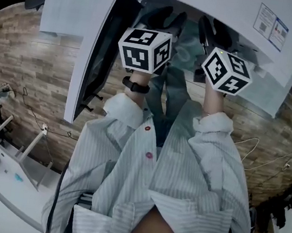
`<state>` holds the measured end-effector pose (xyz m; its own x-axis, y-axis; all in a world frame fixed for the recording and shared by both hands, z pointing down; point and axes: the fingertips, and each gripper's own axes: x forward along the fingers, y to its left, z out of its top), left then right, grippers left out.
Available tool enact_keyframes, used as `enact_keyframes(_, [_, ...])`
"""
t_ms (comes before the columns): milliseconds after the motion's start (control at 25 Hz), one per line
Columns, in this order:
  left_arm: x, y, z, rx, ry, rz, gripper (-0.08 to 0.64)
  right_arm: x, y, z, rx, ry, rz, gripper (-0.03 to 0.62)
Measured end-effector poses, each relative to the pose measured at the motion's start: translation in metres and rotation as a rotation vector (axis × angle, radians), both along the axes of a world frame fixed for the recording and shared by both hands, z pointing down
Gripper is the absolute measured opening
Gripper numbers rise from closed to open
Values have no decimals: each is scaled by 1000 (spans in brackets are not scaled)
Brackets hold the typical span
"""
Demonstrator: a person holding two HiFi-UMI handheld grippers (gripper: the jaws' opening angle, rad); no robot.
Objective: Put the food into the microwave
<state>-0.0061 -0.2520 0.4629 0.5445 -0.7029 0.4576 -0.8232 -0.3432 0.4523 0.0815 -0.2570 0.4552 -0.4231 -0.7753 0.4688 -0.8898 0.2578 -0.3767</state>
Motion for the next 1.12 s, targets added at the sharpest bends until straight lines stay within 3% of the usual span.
enact_keyframes(440, [13,20,-58,65,70,74,153,-4,17,-49,46,-23,-61,135])
enact_keyframes(800, [19,30,-112,144,131,107,114,-13,33,-90,104,-66,-113,68])
enact_keyframes(960, [25,37,-128,155,195,118,96,-14,40,-110,136,-100,-132,55])
enact_keyframes(1120, [29,37,-152,215,200,130,59,-13,46,-131,168,-132,-160,43])
